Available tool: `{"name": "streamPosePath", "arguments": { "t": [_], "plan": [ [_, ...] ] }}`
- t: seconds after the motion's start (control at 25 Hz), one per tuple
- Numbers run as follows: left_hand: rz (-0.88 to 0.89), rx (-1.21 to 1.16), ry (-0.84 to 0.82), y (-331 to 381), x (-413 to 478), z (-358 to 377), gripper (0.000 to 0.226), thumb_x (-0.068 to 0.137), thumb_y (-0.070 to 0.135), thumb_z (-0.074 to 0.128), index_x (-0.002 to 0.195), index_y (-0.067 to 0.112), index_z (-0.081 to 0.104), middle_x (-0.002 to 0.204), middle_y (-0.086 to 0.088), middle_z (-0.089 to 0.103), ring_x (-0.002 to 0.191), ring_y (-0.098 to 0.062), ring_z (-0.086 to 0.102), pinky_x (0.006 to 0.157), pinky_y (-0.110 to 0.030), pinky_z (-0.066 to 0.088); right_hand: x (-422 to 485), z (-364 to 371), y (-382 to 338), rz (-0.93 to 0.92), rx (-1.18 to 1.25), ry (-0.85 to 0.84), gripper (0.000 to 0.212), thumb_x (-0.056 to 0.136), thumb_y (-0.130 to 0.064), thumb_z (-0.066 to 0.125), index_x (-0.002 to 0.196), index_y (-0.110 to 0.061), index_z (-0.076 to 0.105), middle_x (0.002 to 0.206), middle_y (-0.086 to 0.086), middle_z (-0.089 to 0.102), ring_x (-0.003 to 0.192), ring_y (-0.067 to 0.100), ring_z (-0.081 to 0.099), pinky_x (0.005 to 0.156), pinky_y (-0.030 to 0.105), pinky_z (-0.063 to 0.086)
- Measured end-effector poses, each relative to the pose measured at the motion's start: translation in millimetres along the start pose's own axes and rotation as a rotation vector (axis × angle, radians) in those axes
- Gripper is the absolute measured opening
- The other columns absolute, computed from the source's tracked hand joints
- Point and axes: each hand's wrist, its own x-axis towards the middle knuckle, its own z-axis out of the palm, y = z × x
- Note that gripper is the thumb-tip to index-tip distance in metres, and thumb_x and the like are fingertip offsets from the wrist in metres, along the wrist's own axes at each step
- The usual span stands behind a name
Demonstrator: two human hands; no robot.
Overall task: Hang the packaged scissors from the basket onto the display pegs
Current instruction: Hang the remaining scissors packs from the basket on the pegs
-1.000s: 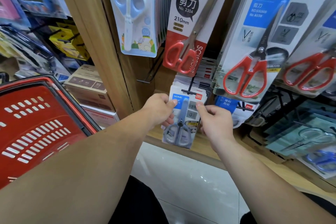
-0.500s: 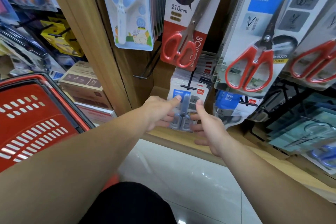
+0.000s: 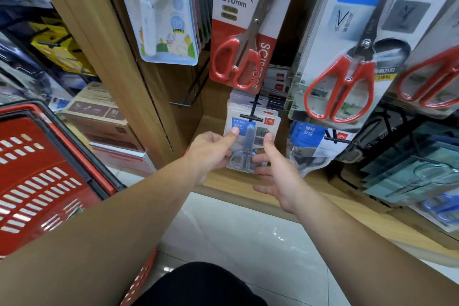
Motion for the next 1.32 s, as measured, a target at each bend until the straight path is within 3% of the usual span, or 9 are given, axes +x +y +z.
{"name": "streamPosePath", "arguments": {
  "t": [0.12,0.24,0.32,0.48,0.76,0.92,1.0,1.12,1.32],
  "plan": [
    [-0.019,-0.008,-0.020,1,-11,-9,0.046,0.097,0.053,0.068,0.114,0.010,0.064,0.108,-0.012,0.076,0.096,-0.021,0.077,0.074,-0.029,0.062,-9,1,-3,0.039,-0.041,0.022,0.086,0.079,-0.091,0.051,0.109,-0.015,0.074,0.110,0.010,0.075,0.106,0.027,0.071,0.091,0.053,0.061],
    [-0.040,0.006,-0.042,3,-21,-23,0.038,0.101,0.048,0.063,0.119,0.015,0.063,0.111,-0.006,0.077,0.101,-0.018,0.077,0.085,-0.035,0.064,-18,-2,-2,-0.019,-0.085,0.148,0.072,0.086,-0.080,0.059,0.103,-0.012,0.074,0.099,0.007,0.078,0.094,0.026,0.076,0.089,0.051,0.062],
    [-0.044,-0.001,-0.031,2,-25,-28,0.035,0.102,0.045,0.063,0.119,0.015,0.064,0.113,-0.005,0.077,0.105,-0.019,0.075,0.092,-0.040,0.063,-22,-5,0,-0.100,-0.085,0.235,0.056,0.089,-0.069,0.067,0.099,-0.014,0.073,0.096,0.006,0.078,0.093,0.025,0.075,0.090,0.052,0.062],
    [-0.065,0.026,-0.049,-3,-33,-22,0.030,0.105,0.045,0.059,0.121,0.020,0.064,0.115,0.000,0.074,0.109,-0.017,0.070,0.091,-0.038,0.059,-27,-10,5,-0.217,-0.124,0.281,0.035,0.092,-0.058,0.072,0.094,-0.023,0.070,0.099,-0.001,0.073,0.101,0.023,0.070,0.097,0.053,0.059],
    [-0.044,0.049,-0.086,-4,-49,-22,0.018,0.105,0.024,0.064,0.122,0.023,0.069,0.120,-0.004,0.074,0.110,-0.021,0.073,0.094,-0.043,0.062,-49,-15,6,-0.219,-0.343,0.260,0.034,0.098,-0.044,0.069,0.089,-0.012,0.075,0.092,0.012,0.077,0.093,0.029,0.072,0.092,0.054,0.060],
    [0.119,0.132,0.027,-6,-96,-51,0.009,0.102,0.016,0.067,0.110,0.017,0.072,0.112,-0.011,0.076,0.100,-0.023,0.076,0.090,-0.042,0.063,-89,-3,-6,-0.186,-0.448,0.069,0.026,0.101,-0.033,0.065,0.109,-0.009,0.073,0.095,0.005,0.074,0.087,0.022,0.070,0.093,0.055,0.060],
    [0.242,0.078,0.112,-10,-130,-79,0.008,0.102,0.010,0.065,0.105,0.015,0.071,0.105,-0.016,0.077,0.090,-0.023,0.077,0.080,-0.040,0.064,-121,5,-28,-0.262,-0.542,-0.080,0.022,0.102,-0.037,0.066,0.107,-0.016,0.074,0.104,0.005,0.077,0.094,0.024,0.075,0.093,0.050,0.061],
    [0.340,0.080,0.288,-36,-185,-135,0.011,0.103,0.006,0.063,0.101,0.014,0.071,0.091,-0.016,0.077,0.071,-0.024,0.071,0.064,-0.035,0.060,-170,22,-48,-0.373,-0.612,-0.203,0.028,0.101,-0.039,0.068,0.104,-0.012,0.073,0.102,0.010,0.079,0.100,0.027,0.077,0.091,0.045,0.061],
    [0.010,0.253,0.443,-129,-254,-208,0.017,0.100,0.010,0.065,0.087,0.017,0.071,0.083,-0.017,0.074,0.070,-0.028,0.071,0.066,-0.036,0.052,-202,105,-31,-0.636,-0.962,-0.361,0.028,0.098,-0.035,0.070,0.093,-0.008,0.076,0.093,0.016,0.076,0.080,0.018,0.069,0.070,0.030,0.049]
  ]
}}
